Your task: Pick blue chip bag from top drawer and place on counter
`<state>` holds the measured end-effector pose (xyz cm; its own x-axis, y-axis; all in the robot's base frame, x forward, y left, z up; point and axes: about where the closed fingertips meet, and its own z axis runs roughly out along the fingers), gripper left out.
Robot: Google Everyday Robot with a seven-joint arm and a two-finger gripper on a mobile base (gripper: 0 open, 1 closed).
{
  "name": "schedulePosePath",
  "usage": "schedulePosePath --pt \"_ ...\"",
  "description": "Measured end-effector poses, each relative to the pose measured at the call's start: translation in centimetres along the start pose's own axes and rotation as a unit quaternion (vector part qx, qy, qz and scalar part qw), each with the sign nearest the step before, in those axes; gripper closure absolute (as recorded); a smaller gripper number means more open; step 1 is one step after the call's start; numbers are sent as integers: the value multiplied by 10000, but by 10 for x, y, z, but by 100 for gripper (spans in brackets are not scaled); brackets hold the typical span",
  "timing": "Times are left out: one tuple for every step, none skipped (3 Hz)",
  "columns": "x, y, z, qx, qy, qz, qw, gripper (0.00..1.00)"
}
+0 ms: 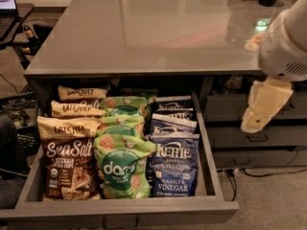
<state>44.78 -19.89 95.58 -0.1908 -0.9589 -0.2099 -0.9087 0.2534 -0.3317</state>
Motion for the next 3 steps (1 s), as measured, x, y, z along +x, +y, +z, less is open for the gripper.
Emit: schedulePosePath --pt "1 2 41 -170 -61 -69 9998 0" --pt "3 15 75 -460 -129 -107 9988 0" --pt "4 16 77 -478 -129 -107 9987 0"
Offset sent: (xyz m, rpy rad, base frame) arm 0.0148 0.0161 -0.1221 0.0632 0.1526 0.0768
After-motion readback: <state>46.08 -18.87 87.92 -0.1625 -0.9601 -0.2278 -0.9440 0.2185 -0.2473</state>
